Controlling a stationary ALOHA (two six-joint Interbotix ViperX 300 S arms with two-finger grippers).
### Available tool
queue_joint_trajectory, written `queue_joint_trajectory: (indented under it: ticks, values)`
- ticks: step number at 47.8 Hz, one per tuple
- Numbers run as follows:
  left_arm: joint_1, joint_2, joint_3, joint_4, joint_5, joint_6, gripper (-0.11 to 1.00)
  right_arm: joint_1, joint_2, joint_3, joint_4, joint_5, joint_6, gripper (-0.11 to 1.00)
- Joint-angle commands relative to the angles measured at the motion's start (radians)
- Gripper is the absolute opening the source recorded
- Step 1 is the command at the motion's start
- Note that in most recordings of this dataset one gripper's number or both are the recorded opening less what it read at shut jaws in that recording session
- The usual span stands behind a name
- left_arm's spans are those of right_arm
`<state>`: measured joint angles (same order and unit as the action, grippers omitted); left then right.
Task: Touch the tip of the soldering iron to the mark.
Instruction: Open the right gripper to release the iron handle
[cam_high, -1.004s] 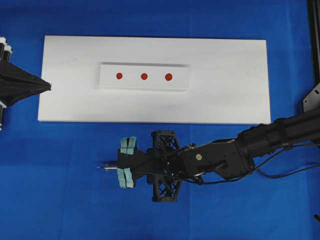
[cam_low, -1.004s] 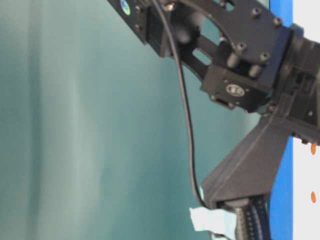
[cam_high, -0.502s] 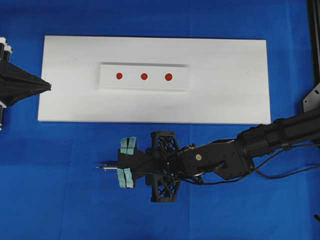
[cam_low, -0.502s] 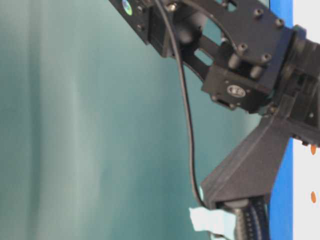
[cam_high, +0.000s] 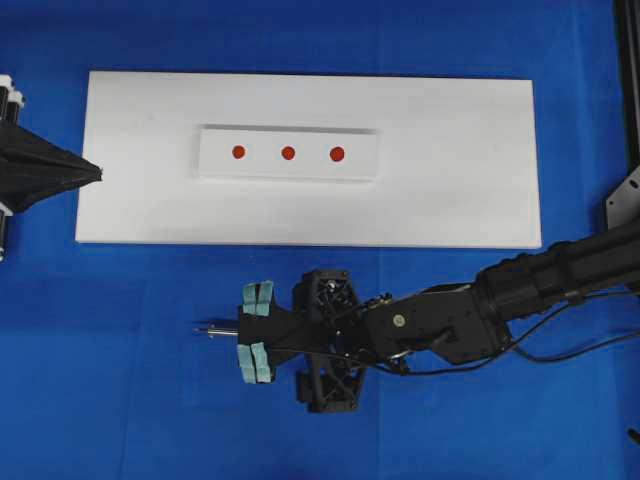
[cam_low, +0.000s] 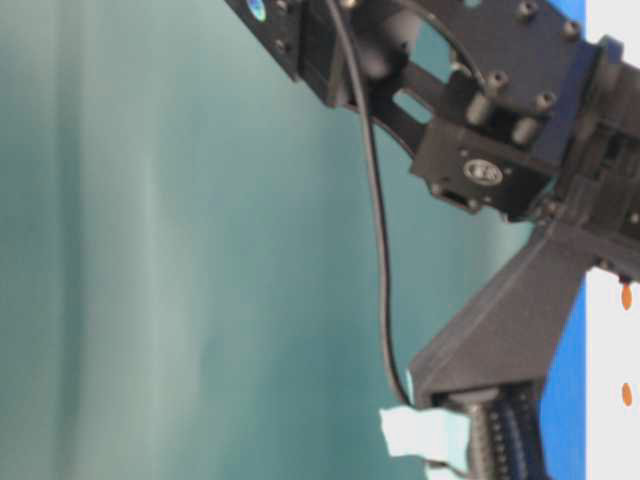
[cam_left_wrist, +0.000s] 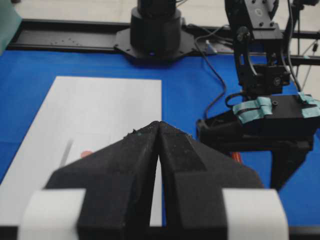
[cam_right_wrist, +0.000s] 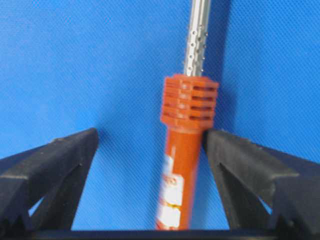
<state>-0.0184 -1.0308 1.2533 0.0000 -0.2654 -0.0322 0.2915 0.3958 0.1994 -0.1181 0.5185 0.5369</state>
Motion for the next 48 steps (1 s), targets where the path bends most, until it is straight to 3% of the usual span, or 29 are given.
queue_joint_trajectory:
  ticks: [1, 13, 25, 36, 48]
  values:
    - [0.000, 0.005, -0.009, 0.002, -0.008, -0.002, 0.00, -0.009, -0.083, -0.012, -0.015, 0.043, 0.000, 0.87]
    - [0.000, 0.005, -0.009, 0.002, -0.008, -0.002, 0.00, -0.012, -0.239, -0.048, -0.095, 0.230, 0.000, 0.87]
    - [0.000, 0.005, -0.009, 0.002, -0.008, -0.002, 0.00, -0.015, -0.316, -0.067, -0.126, 0.365, 0.000, 0.87]
    - [0.000, 0.005, -0.009, 0.002, -0.006, -0.002, 0.00, -0.044, -0.316, -0.067, -0.127, 0.368, -0.015, 0.87]
    - [0.000, 0.005, -0.009, 0.002, -0.006, -0.002, 0.00, -0.189, -0.324, -0.064, -0.140, 0.357, -0.114, 0.87]
